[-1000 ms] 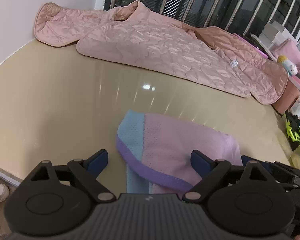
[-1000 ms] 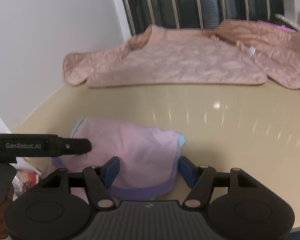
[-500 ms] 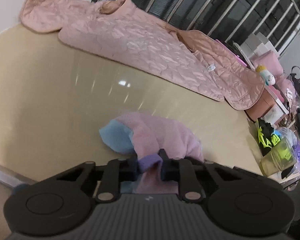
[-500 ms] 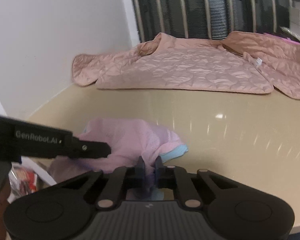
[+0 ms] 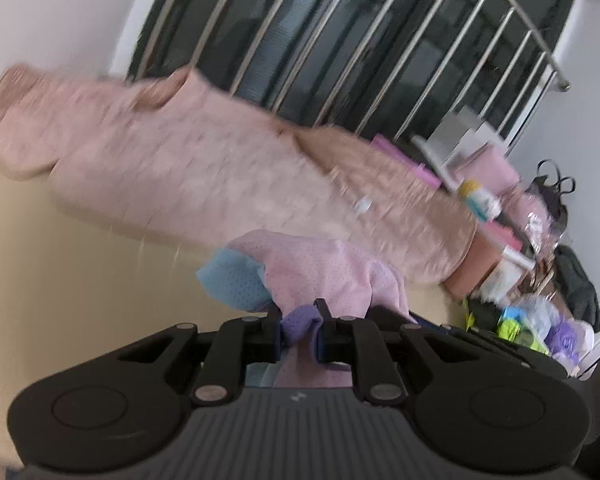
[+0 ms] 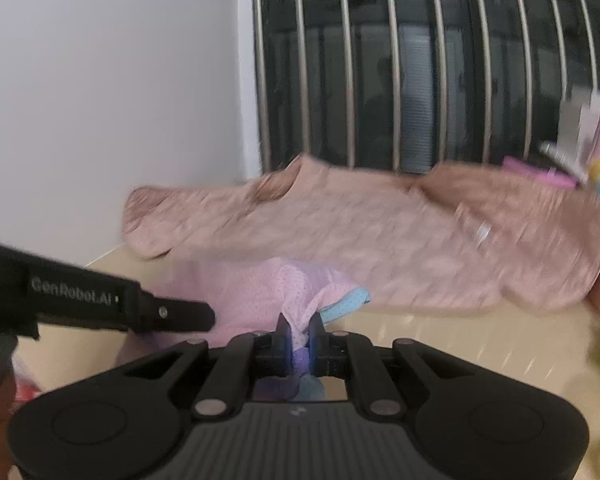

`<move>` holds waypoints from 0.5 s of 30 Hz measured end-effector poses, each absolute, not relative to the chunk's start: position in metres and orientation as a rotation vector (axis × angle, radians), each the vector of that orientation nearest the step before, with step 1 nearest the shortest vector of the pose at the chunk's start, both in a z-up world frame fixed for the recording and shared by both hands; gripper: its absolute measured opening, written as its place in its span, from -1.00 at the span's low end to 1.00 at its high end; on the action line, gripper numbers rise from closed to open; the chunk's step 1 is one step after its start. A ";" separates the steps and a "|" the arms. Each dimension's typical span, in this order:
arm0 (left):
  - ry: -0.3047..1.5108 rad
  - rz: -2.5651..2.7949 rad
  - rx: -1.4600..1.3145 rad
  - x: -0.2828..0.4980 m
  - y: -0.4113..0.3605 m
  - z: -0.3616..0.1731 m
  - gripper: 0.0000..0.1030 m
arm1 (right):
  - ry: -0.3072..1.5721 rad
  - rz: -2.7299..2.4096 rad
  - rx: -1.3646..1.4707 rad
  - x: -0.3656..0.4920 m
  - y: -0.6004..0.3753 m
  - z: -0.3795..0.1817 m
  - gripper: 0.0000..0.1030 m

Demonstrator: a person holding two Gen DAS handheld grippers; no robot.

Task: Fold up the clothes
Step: 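Lift the folded garment with both grippers and place it on the pink jacket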

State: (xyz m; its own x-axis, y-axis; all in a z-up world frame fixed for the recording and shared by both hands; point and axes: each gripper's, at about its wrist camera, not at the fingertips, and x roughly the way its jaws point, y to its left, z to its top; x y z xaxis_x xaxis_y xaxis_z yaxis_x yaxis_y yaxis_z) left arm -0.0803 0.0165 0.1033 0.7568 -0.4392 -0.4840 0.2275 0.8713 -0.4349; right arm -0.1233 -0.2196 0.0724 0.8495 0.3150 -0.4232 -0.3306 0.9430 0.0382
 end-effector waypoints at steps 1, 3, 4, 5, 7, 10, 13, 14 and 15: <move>0.594 -0.380 -0.364 -0.071 0.012 0.110 -0.73 | 0.423 0.329 -0.048 -0.118 -0.222 0.077 -0.86; 0.551 -0.397 -0.352 -0.051 0.001 0.126 -0.73 | 0.393 0.306 -0.059 -0.096 -0.228 0.090 -0.86; 0.533 -0.404 -0.340 -0.040 -0.005 0.133 -0.73 | 0.378 0.295 -0.063 -0.085 -0.231 0.097 -0.86; 0.516 -0.411 -0.325 -0.029 -0.011 0.141 -0.73 | 0.364 0.283 -0.067 -0.073 -0.234 0.104 -0.86; 0.482 -0.424 -0.298 -0.005 -0.024 0.157 -0.73 | 0.335 0.260 -0.075 -0.049 -0.240 0.118 -0.86; 0.449 -0.444 -0.289 0.038 -0.041 0.174 -0.73 | 0.292 0.226 -0.087 -0.013 -0.248 0.139 -0.86; 0.420 -0.462 -0.275 0.083 -0.059 0.189 -0.73 | 0.251 0.190 -0.095 0.026 -0.257 0.157 -0.86; 0.421 -0.476 -0.264 0.101 -0.067 0.191 -0.73 | 0.246 0.173 -0.100 0.043 -0.259 0.161 -0.86; 0.424 -0.485 -0.256 0.118 -0.074 0.193 -0.73 | 0.250 0.152 -0.107 0.060 -0.260 0.162 -0.86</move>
State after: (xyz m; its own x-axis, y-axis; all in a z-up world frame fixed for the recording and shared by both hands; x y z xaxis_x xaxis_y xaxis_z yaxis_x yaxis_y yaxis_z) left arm 0.1180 -0.0740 0.1926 0.8006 -0.4994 -0.3311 0.3951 0.8554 -0.3349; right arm 0.0602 -0.2605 0.1622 0.9577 0.1360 -0.2538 -0.1625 0.9829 -0.0863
